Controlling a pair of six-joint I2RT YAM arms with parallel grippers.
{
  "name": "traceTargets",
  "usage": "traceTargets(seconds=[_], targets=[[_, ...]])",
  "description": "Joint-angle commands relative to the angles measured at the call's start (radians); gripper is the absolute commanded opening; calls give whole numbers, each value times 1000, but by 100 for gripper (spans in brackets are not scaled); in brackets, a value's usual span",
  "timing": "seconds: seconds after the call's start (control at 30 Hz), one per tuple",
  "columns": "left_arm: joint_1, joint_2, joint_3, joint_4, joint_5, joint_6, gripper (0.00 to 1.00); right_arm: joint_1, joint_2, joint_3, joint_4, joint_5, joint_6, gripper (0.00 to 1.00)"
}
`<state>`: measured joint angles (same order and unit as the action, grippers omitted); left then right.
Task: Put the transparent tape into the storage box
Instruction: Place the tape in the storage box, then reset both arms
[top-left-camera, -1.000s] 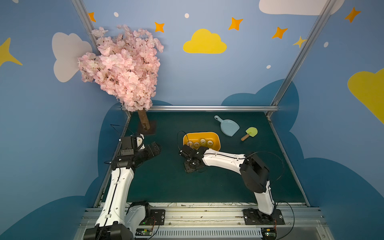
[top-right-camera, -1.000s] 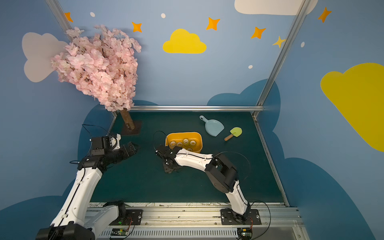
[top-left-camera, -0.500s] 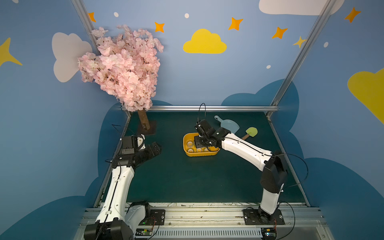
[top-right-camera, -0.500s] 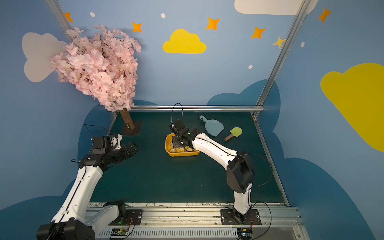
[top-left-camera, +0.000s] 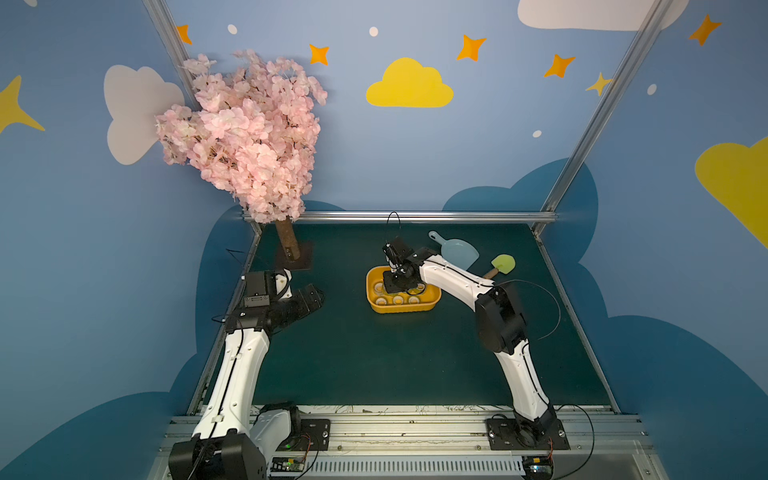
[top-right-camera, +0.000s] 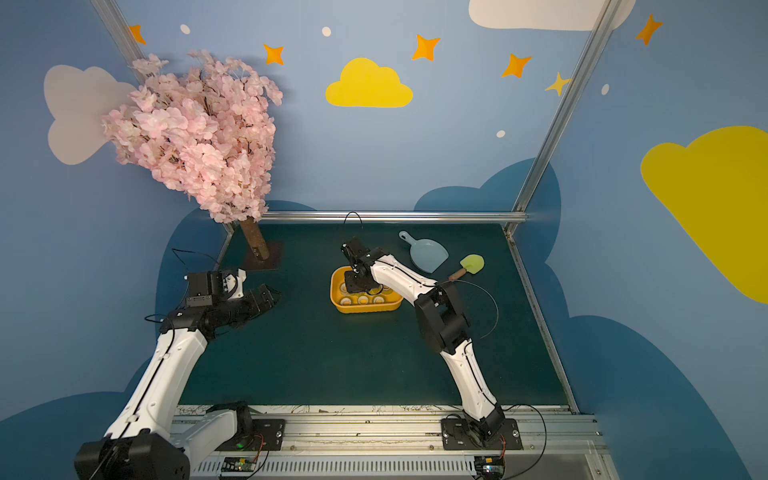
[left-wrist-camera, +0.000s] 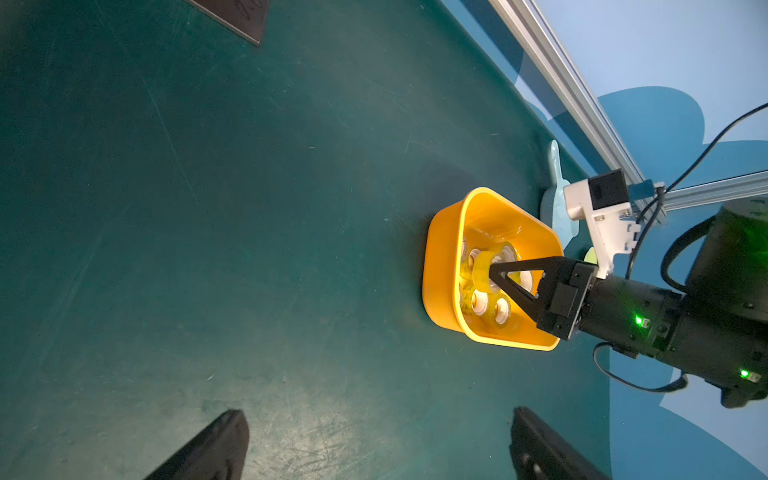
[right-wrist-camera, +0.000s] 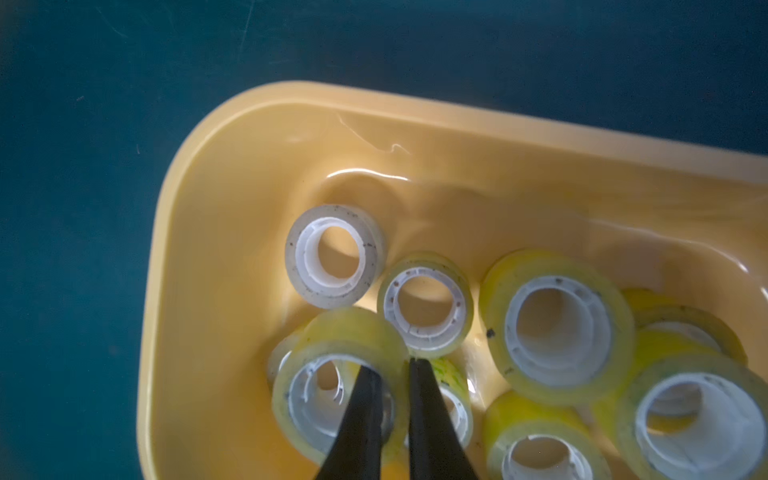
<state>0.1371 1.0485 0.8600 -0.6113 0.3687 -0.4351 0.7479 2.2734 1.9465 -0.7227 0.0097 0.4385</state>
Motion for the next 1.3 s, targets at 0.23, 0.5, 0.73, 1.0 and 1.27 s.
traceTargets(seconds=[0.23,0.5,0.73,1.0,1.27], targets=[[-1,-9,-8,33,22,2,100,-3,-63,-12,-20,-11,-23,64],[-26,-117,-69,110,-47,23,100,22,-343,-248,39,123,-63,98],[-93,-269,-153,183,-203,72,100,28,-681,-556,102,241,-60,99],[-174,-371,-366,520,-475,83,100,5,-1057,-1008,283,549,-76,98],[-189,-210,-534,945,-635,221,100,-64,-1255,-1362,703,717,-354,99]])
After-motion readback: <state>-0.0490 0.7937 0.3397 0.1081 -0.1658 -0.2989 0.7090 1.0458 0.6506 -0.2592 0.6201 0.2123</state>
